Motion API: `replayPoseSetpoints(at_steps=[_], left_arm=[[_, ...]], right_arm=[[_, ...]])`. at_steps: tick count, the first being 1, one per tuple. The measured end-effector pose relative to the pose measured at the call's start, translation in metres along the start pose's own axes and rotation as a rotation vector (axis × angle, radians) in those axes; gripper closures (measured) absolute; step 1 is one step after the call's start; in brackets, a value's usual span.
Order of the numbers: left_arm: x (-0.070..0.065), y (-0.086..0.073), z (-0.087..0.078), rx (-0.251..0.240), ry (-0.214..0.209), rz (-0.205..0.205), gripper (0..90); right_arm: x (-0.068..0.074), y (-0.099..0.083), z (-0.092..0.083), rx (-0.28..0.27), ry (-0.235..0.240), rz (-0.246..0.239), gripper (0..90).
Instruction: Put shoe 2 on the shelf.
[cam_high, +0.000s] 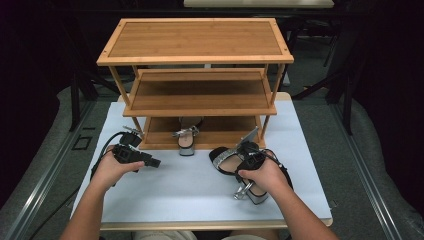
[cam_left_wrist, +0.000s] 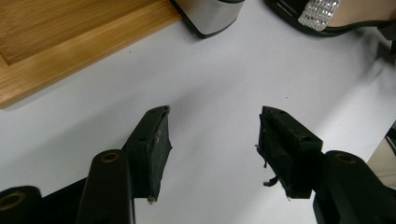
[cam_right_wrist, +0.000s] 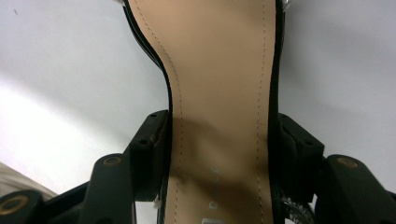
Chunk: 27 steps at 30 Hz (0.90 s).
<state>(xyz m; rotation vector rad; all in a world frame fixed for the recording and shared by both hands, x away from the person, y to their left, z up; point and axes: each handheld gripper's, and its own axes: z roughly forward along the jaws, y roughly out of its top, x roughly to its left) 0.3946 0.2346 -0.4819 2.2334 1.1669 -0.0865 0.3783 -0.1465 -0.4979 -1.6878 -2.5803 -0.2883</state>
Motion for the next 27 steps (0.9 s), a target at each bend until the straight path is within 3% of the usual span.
replayPoseSetpoints(at_steps=[6,7,17,18,19,20,21,22,23,27], left_arm=[[-0.001,0.0,0.001,0.001,0.004,0.0,43.5],[0.0,0.0,0.002,0.0,0.001,-0.006,43.5],[0.003,-0.001,0.003,0.007,-0.001,-0.004,43.5],[0.003,-0.001,0.003,0.005,0.0,-0.008,43.4],[0.003,-0.001,0.003,0.005,0.001,-0.011,43.5],[0.003,-0.001,0.003,0.005,0.001,-0.011,43.4],[0.003,-0.001,0.003,0.006,0.0,-0.011,43.4],[0.003,-0.001,0.004,0.005,0.0,-0.013,43.4],[0.003,-0.001,0.004,0.007,-0.001,-0.012,43.4],[0.003,-0.001,0.004,0.01,0.0,-0.007,43.4]], right_arm=[[-0.002,0.009,-0.007,-0.067,0.002,0.031,42.5],[-0.002,0.015,-0.007,-0.098,0.001,0.045,42.4],[-0.004,0.047,0.005,-0.106,-0.003,0.091,42.4],[-0.004,0.052,0.007,-0.106,-0.038,0.111,42.4],[-0.004,0.054,0.014,-0.182,-0.019,0.142,42.4],[-0.004,0.054,0.014,-0.182,-0.019,0.142,42.4],[-0.006,0.058,0.01,-0.115,-0.005,0.137,42.4],[-0.006,0.059,0.013,-0.143,-0.007,0.157,42.4],[-0.006,0.063,0.011,-0.108,0.017,0.183,42.4],[-0.004,0.065,0.013,-0.118,0.014,0.189,42.3]])
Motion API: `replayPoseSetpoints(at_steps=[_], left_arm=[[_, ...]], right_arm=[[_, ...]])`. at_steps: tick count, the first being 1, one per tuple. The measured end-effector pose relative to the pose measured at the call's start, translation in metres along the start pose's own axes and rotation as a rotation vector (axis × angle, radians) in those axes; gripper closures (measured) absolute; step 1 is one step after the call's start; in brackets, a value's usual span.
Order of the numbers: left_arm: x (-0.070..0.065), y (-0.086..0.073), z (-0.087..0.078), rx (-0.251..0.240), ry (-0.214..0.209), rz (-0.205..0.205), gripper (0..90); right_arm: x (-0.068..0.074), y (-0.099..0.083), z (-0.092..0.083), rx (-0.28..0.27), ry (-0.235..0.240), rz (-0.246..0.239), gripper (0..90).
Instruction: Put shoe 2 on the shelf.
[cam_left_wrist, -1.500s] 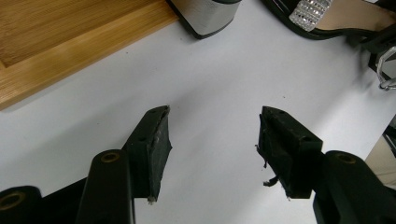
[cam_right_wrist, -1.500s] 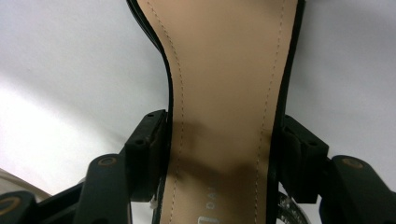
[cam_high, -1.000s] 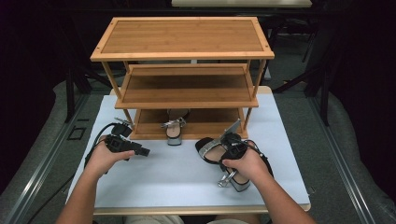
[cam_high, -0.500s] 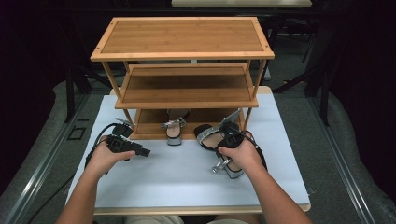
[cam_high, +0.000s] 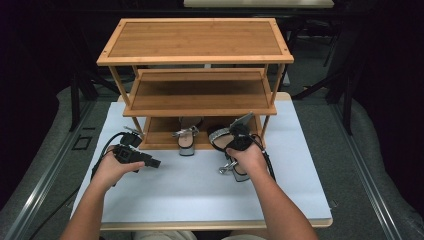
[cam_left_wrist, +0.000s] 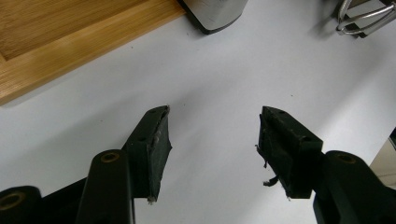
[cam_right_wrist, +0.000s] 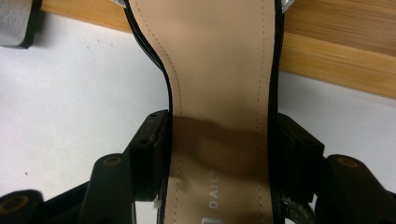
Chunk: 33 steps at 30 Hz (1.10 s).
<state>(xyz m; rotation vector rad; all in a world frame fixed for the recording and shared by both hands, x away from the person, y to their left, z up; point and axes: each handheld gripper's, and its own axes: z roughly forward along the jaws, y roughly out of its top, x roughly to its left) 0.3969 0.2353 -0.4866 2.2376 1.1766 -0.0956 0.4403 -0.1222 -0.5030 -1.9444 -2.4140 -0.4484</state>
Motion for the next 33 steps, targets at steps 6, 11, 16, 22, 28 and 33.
replayPoseSetpoints(at_steps=[6,11,16,22,28,33], left_arm=[[-0.001,0.0,0.0,-0.001,-0.003,-0.001,43.3],[-0.001,0.0,0.0,0.003,0.002,0.004,43.0],[0.0,0.0,0.001,0.001,-0.001,-0.006,43.0],[-0.001,0.0,0.002,0.007,-0.004,0.001,43.0],[-0.003,0.0,0.003,0.007,-0.007,0.001,43.0],[-0.003,0.0,0.005,0.013,-0.009,-0.002,43.0]], right_arm=[[0.0,-0.006,0.005,-0.033,-0.007,-0.041,38.8],[0.001,-0.012,-0.007,-0.077,-0.005,-0.085,34.5],[-0.002,-0.022,-0.037,-0.127,0.058,-0.11,35.0],[0.001,-0.047,-0.079,-0.235,0.01,-0.178,41.1],[-0.012,-0.078,-0.092,-0.225,0.014,-0.197,60.3],[-0.022,-0.102,-0.074,-0.181,0.005,-0.197,68.2]])
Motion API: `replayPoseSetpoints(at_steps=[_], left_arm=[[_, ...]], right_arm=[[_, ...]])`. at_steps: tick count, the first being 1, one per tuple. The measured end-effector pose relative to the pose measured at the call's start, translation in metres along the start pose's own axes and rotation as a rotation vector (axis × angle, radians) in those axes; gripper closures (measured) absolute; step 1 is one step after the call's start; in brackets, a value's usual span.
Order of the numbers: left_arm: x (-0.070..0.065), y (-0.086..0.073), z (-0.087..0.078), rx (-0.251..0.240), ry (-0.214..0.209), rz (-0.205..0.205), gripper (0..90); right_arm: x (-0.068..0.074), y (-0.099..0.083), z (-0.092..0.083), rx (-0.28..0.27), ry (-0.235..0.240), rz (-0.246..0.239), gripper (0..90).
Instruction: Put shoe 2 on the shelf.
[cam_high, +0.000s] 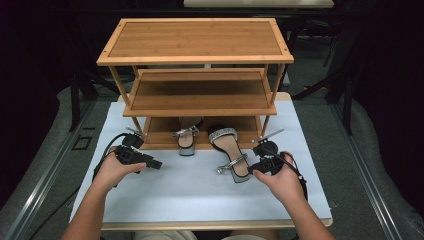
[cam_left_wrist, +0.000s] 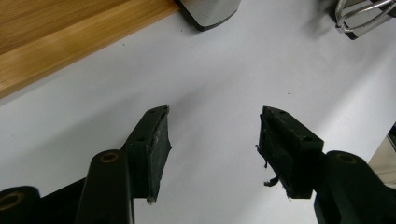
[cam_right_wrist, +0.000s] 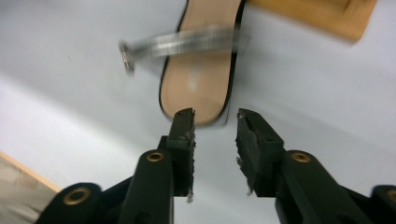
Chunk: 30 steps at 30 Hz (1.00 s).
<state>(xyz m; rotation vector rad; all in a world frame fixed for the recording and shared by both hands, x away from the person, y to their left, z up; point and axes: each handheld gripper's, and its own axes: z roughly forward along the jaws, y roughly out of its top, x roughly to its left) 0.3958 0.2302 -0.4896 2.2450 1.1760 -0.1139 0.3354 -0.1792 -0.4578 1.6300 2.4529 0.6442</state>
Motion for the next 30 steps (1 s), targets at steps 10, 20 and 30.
replayPoseSetpoints(at_steps=[10,20,30], left_arm=[[0.001,0.0,0.003,0.005,0.0,-0.001,42.9],[0.002,-0.001,0.002,0.004,0.0,-0.003,42.8],[0.001,0.0,0.006,0.015,0.005,-0.001,42.8]], right_arm=[[0.001,-0.018,0.03,0.04,0.025,0.0,77.2],[0.004,-0.009,0.032,0.065,0.066,0.009,79.1],[0.004,0.008,0.033,0.018,0.051,0.017,79.1]])
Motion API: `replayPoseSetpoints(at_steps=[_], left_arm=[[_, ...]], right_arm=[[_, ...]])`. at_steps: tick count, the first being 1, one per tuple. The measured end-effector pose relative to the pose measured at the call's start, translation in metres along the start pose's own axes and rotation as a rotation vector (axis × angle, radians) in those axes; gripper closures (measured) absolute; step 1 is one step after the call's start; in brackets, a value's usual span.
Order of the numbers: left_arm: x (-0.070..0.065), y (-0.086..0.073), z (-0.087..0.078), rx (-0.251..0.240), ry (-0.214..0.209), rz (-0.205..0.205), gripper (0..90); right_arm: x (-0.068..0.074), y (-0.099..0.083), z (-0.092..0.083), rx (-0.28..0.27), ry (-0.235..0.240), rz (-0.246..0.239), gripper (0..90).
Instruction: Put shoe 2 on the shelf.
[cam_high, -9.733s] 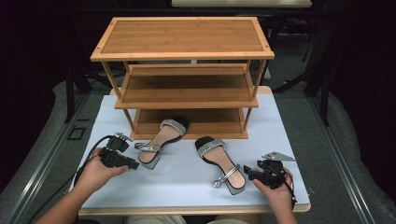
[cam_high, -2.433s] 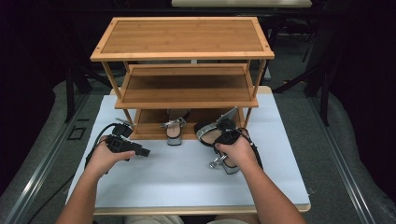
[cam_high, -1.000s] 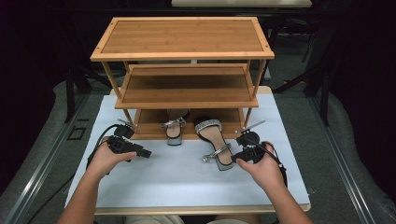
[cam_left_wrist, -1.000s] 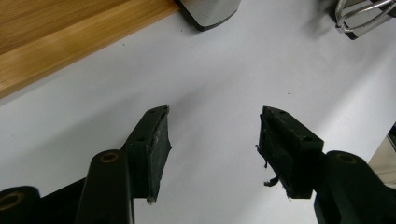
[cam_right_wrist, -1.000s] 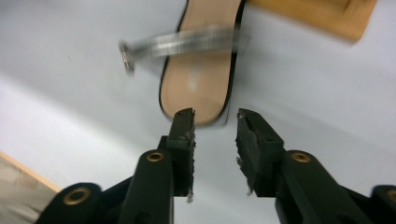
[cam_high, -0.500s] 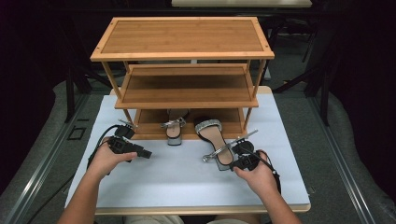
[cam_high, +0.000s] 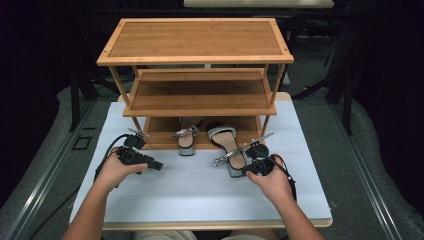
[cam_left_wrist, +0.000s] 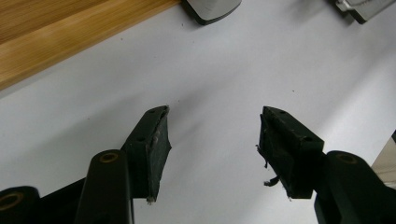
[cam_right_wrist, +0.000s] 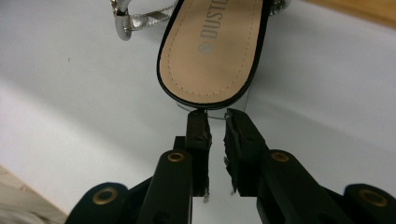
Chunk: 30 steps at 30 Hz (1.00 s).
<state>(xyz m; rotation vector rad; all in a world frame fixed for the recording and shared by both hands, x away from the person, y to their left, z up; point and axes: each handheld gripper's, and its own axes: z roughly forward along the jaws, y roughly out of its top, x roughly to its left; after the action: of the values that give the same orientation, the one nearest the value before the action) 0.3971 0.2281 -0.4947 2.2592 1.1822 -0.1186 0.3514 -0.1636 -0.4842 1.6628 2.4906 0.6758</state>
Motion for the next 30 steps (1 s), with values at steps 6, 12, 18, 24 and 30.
replayPoseSetpoints(at_steps=[6,12,18,24,30], left_arm=[[0.002,-0.001,0.0,-0.004,0.001,-0.011,42.7],[0.003,-0.001,0.001,0.0,0.001,-0.011,42.7],[0.002,0.0,0.004,0.012,0.002,-0.009,42.6],[0.003,-0.001,0.005,0.01,0.001,-0.011,42.6],[0.003,-0.001,0.006,0.015,0.002,-0.011,42.6]], right_arm=[[0.002,0.016,0.007,-0.006,0.027,0.016,77.9],[0.005,0.026,0.02,-0.018,0.036,0.041,77.7],[0.003,0.038,0.026,-0.055,0.055,0.076,77.7],[-0.005,0.051,0.029,-0.078,0.021,0.116,77.7],[-0.007,0.057,0.029,-0.064,0.03,0.103,77.7]])
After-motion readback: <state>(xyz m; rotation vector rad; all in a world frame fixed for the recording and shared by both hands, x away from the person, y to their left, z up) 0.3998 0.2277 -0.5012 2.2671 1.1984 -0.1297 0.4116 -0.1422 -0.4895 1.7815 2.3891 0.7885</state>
